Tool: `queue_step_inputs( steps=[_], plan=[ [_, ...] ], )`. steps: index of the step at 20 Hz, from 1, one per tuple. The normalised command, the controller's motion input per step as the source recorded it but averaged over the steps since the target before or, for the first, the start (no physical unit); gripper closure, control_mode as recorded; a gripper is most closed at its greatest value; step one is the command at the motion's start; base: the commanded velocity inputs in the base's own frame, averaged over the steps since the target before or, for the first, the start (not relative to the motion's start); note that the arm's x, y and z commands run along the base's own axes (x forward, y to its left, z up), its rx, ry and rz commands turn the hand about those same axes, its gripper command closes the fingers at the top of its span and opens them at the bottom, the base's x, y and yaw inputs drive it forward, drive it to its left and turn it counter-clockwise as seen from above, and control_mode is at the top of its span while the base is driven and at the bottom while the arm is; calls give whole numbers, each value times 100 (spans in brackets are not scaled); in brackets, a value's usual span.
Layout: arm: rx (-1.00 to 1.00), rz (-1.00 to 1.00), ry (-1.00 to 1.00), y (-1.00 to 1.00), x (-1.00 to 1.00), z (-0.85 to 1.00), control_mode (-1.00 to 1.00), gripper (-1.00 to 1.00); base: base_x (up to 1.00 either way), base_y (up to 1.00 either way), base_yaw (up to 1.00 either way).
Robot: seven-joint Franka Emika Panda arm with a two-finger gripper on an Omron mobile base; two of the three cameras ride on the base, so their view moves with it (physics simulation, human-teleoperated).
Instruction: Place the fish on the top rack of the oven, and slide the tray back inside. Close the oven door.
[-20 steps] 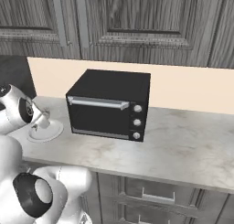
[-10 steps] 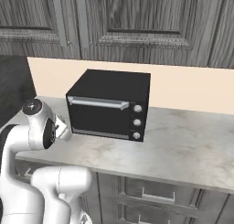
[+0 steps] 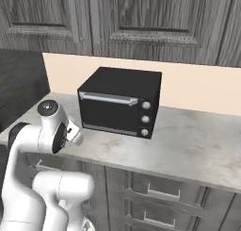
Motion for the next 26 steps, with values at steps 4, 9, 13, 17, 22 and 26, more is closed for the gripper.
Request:
queue_step_inputs(
  steps=[4,9,13,17,22,26],
  plan=[
    [0,0,0,0,0,0,100,100,-85,15,45],
    [0,0,0,0,0,0,100,100,-38,56,63],
    [0,0,0,0,0,0,100,100,-4,95,54],
    [0,0,0,0,0,0,100,100,6,100,45],
    [0,0,0,0,0,0,100,100,19,100,41],
    [0,0,0,0,0,0,100,100,53,89,31]
  ],
)
